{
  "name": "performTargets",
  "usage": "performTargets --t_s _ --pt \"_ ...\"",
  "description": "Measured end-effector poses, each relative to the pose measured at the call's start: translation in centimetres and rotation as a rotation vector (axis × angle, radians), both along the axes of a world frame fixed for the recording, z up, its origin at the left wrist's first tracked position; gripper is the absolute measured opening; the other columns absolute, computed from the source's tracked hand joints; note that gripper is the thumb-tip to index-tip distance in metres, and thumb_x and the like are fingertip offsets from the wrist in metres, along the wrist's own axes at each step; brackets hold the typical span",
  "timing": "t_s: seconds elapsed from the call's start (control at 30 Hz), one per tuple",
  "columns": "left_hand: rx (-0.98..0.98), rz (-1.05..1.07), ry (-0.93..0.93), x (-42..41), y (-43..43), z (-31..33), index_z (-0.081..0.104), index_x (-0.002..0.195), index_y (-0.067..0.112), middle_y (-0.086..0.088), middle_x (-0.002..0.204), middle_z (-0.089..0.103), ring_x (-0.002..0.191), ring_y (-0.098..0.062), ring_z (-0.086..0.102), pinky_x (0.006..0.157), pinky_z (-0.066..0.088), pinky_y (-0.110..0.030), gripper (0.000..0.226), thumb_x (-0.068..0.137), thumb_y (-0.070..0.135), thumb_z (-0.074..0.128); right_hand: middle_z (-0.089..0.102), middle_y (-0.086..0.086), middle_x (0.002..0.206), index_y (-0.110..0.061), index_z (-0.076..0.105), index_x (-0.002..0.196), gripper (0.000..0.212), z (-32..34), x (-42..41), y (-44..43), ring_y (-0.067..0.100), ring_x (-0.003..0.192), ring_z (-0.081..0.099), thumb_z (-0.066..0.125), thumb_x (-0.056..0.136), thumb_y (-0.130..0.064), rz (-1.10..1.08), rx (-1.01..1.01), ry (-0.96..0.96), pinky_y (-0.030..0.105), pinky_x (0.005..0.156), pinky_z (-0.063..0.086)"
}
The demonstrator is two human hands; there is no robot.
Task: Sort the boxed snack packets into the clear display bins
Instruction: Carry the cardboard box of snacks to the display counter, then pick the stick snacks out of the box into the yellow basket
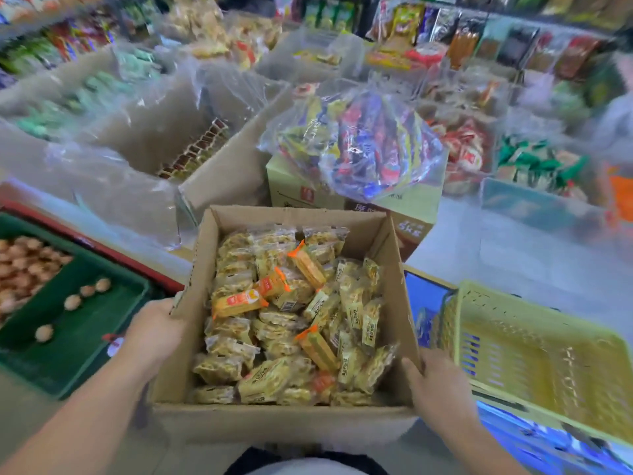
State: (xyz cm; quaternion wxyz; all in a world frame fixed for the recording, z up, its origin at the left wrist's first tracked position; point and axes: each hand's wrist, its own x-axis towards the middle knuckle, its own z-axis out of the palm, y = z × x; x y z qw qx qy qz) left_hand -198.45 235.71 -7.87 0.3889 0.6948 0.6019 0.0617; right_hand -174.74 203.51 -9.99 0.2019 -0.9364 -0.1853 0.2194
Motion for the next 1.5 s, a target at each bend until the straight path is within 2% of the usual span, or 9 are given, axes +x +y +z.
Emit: performTargets --t_s 0.17,0.6,0.73,0.83,0.97,1.07,1.23,1.4,1.5 --pt "0.076 -0.098 0.094 2.8 4.2 -1.3 0.076 0.091 0.011 -0.016 0.081 0.073 0.080 -0.038 0.067 0.064 0.044 -0.035 0.022 0.086 0.004 0.055 0.053 0.001 0.108 -0.023 0.051 0.111 0.009 0.2 0.8 2.1 0.018 0.084 0.056 0.051 0.102 -0.024 0.055 0.084 0.148 0.036 0.074 0.044" --pt "0.199 -0.453 0.159 9.9 13.3 -1.7 0.064 0.125 0.009 -0.023 0.112 0.070 0.090 -0.035 0.058 0.076 0.049 -0.042 0.033 0.094 0.002 0.054 0.053 0.003 0.114 -0.019 0.050 0.122 0.019 0.1 -2.9 6.6 0.022 0.104 0.055 0.050 0.103 -0.024 -0.228 0.077 0.173 0.038 0.088 0.044" --pt "0.477 -0.542 0.068 9.3 11.9 -1.5 0.041 0.151 0.018 -0.011 0.136 0.061 0.119 -0.033 0.058 0.093 0.054 -0.050 0.067 0.091 0.025 0.071 0.053 0.001 0.119 -0.025 0.051 0.131 0.030 0.4 -3.3 6.9 0.023 0.113 0.056 0.056 0.101 -0.025 -0.294 0.078 0.167 0.039 0.094 0.045" --pt "0.728 -0.744 -0.084 10.0 10.5 -1.0 0.046 0.141 0.022 -0.003 0.127 0.062 0.118 -0.025 0.052 0.093 0.053 -0.050 0.072 0.079 0.035 0.081 0.046 0.003 0.132 -0.023 0.040 0.150 0.063 1.0 -4.2 7.6 0.025 0.124 0.046 0.068 0.094 -0.028 -0.299 0.015 -0.095 0.043 0.102 0.042" --pt "0.622 -1.043 -0.016 14.1 10.3 -1.9 0.041 0.148 0.030 0.000 0.142 0.056 0.127 -0.025 0.054 0.096 0.053 -0.045 0.083 0.078 0.050 0.081 0.052 -0.009 0.117 -0.023 0.060 0.129 0.045 2.4 -4.5 10.7 0.013 0.110 0.048 0.073 0.086 -0.028 -0.063 0.163 -0.446 0.032 0.092 0.043" --pt "0.489 -1.191 0.152 16.8 10.7 -4.1 0.027 0.157 0.031 -0.003 0.152 0.043 0.137 -0.029 0.041 0.107 0.043 -0.044 0.096 0.080 0.057 0.077 0.053 -0.023 0.109 -0.030 0.065 0.121 0.029 1.9 -4.1 13.7 -0.002 0.099 0.054 0.068 0.092 -0.035 0.044 0.241 -0.149 0.022 0.087 0.049" --pt "0.602 -1.250 0.268 18.1 10.5 -6.6 0.041 0.148 0.038 -0.003 0.147 0.042 0.131 -0.032 0.039 0.101 0.043 -0.049 0.080 0.080 0.066 0.071 0.054 -0.011 0.134 -0.029 0.047 0.147 0.056 -1.1 -3.3 15.8 0.002 0.114 0.054 0.064 0.095 -0.042 0.094 0.057 0.244 0.022 0.098 0.044" --pt "0.639 -1.274 0.203 17.9 10.5 -7.2 0.056 0.133 0.039 0.002 0.131 0.048 0.120 -0.027 0.041 0.096 0.043 -0.048 0.052 0.086 0.047 0.075 0.048 -0.006 0.150 -0.026 0.037 0.153 0.067 -3.1 -3.1 17.0 0.017 0.136 0.048 0.063 0.095 -0.045 0.136 -0.067 0.323 0.032 0.109 0.041" --pt "0.652 -1.281 0.167 17.4 11.0 -6.7 0.058 0.133 0.034 0.001 0.126 0.050 0.114 -0.026 0.045 0.088 0.048 -0.043 0.048 0.088 0.037 0.075 0.050 -0.003 0.147 -0.027 0.038 0.151 0.068 -4.1 -3.1 18.0 0.018 0.129 0.053 0.065 0.092 -0.048 0.112 -0.115 0.295 0.033 0.104 0.047"
